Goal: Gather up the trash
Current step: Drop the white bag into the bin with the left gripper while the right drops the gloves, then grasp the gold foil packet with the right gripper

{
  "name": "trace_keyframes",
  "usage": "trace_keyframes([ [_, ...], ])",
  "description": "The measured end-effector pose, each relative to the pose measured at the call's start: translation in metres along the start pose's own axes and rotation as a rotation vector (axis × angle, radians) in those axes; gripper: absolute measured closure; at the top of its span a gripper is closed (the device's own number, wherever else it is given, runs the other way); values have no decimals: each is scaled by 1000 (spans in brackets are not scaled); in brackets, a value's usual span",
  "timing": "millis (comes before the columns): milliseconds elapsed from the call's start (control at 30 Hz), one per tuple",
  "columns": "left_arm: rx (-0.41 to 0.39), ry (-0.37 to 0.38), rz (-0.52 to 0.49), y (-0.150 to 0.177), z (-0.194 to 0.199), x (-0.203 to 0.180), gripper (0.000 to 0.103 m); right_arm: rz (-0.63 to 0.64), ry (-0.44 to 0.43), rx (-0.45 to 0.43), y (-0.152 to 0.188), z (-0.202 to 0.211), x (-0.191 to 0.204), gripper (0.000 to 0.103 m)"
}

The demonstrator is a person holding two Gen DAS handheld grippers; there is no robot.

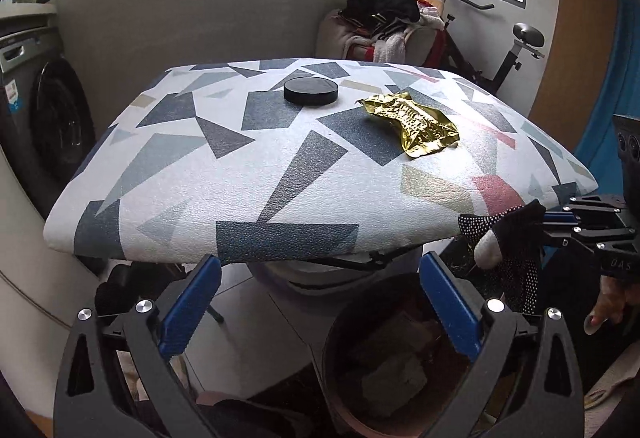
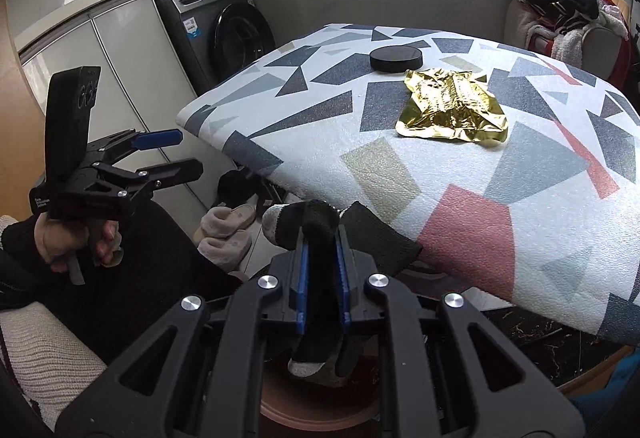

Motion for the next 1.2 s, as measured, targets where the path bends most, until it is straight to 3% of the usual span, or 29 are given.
trace_keyframes([
  [400, 45, -8, 3, 5, -11, 2, 6, -17, 0, 138, 20, -32, -1, 84],
  [500, 48, -8, 5, 6, -11, 2, 6, -32, 21, 158, 23, -36, -6, 72],
  [633, 50, -9, 12, 7, -11, 3, 6, -33, 67, 170, 25, -39, -9, 30],
  [767, 51, -10, 15, 6, -11, 4, 6, -30, 104, 169, 24, -39, -11, 13],
  [1200, 52, -10, 14, 6, -11, 4, 6, -86, 155, 135, 22, -32, -27, 8],
])
Point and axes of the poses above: each gripper's, at about its wrist camera, not at the fingertips, and z roughly against the way its jaws point, x to its left, y to its underside, the point moved 4 cm from there along -z, roughly the way its jaws point, and after that the axes turned 7 degrees about -y, right-handed, at the moved point
